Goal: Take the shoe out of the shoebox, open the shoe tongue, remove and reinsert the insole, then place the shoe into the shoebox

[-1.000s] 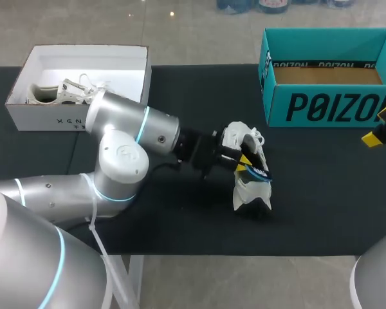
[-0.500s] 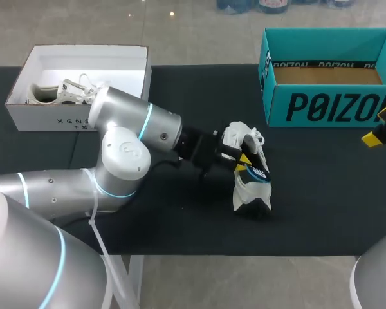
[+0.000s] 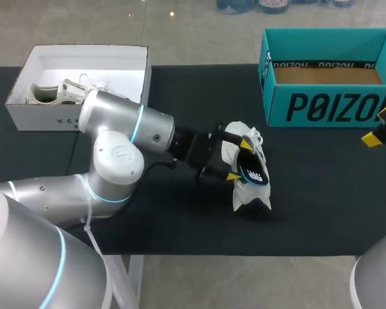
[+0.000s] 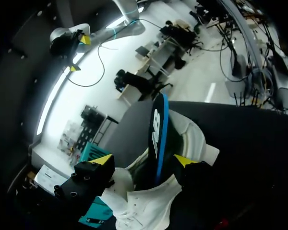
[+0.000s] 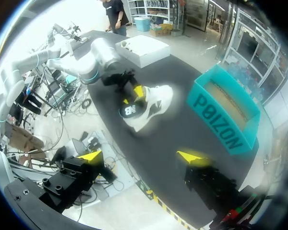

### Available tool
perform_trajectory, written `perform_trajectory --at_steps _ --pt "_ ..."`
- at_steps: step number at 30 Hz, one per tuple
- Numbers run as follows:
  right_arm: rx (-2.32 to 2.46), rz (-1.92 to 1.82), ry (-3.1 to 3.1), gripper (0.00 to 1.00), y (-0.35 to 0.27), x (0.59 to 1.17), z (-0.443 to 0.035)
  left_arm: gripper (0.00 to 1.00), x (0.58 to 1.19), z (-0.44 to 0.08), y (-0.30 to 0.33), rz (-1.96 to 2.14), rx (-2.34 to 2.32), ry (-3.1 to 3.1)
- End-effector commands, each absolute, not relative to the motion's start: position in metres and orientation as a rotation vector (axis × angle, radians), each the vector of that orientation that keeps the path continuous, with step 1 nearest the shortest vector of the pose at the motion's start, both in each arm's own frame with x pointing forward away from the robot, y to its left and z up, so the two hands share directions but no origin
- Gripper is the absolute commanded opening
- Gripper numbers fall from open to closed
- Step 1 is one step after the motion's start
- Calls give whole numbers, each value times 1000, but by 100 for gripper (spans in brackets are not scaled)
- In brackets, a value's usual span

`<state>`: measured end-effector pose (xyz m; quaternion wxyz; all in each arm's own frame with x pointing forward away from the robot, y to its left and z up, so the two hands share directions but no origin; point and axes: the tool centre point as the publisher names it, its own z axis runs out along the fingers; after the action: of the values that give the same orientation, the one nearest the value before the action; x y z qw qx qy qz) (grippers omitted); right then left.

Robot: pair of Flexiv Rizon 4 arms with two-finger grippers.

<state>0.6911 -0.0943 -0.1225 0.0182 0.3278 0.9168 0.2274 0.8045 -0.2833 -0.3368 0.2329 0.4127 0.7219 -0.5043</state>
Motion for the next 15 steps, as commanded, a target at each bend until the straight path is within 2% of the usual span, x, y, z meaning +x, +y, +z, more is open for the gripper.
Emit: perform_trajectory --at_steps 1,3,4,5,7,9,10,15 --pt "1021 701 2853 100 -93 694 -122 74 797 -336 -289 -1400 1137 1978" --pt "1021 701 2853 100 -93 694 -122 72 793 -337 -293 -1417 1138 1976" --pt "1021 701 2853 100 -93 694 -122 68 792 -337 -295 -1422 1139 1974" --pt "1021 701 2853 100 -93 694 -122 54 790 -338 -297 -1434 1137 1972" --pt "1021 701 2853 100 -93 694 -122 39 789 -339 -299 -1446 1138 1967" --pt "1021 701 2853 100 -93 694 -122 7 788 -339 -300 -1456 1141 1966" --pt "1021 701 2853 100 -93 694 -122 0 788 -339 -301 -1458 1142 1966" --pt "1021 701 2853 100 -93 694 -122 0 788 -340 -301 -1466 1155 1964"
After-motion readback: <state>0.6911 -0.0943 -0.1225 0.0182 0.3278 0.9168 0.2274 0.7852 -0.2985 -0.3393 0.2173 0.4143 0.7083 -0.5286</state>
